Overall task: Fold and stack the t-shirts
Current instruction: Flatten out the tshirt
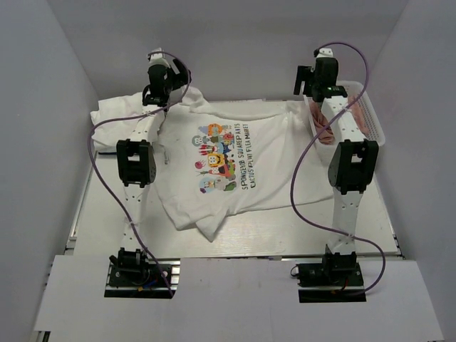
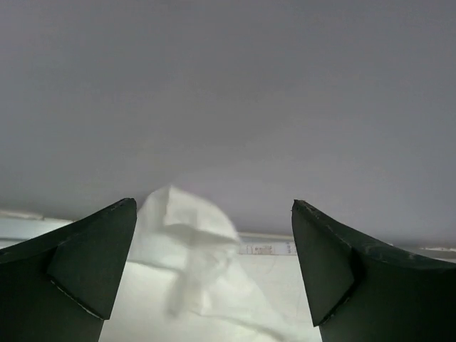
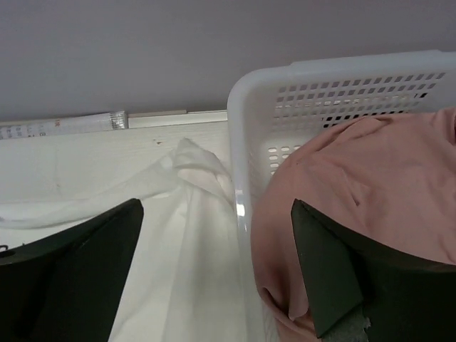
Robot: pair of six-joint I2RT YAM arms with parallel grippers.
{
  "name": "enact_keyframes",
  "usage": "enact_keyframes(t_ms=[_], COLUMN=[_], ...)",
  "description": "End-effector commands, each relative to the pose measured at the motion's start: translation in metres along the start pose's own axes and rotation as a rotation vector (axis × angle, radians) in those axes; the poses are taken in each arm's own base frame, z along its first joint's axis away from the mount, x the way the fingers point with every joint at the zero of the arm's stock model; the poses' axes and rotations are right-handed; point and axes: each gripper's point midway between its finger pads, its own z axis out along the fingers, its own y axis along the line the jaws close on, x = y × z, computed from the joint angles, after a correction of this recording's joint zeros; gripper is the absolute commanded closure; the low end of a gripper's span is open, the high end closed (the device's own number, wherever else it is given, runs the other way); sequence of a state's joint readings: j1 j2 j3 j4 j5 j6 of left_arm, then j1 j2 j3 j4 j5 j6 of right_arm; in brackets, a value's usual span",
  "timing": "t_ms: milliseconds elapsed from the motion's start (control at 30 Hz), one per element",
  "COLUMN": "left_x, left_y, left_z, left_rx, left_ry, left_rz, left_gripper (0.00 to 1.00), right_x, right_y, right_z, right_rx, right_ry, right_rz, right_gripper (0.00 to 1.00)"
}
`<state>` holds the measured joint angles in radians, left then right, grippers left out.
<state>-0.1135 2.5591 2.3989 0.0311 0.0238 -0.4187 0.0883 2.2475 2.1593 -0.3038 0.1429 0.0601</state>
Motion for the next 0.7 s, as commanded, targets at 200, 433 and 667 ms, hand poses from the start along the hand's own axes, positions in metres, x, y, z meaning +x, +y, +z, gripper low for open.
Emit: enact_keyframes(t_ms=[200,433,667], left_x=[-0.091,-0.031,0.066], left_y=[-0.067,-0.086,-0.055], left_z=[-0.061,-0.155,-0.266], left_rx=[0.179,0.246,0.136], left_ry=[-0.032,0.253,0.528], left_rz=[-0.016,-0.030,-0.143], left_gripper=[0.00,0.00,0.00], right_x=[-0.031,0.067,0.175], right_y=[0.034,0.069,0.060], right_z=[-0.086,-0.146,-0.187], right_rx=[-0.084,-0.199,-0.174], right_ry=[-0.044,0.136,0.319], right_rz=[-0.037,0.002,0.088], right_gripper=[0.10,0.10,0.10])
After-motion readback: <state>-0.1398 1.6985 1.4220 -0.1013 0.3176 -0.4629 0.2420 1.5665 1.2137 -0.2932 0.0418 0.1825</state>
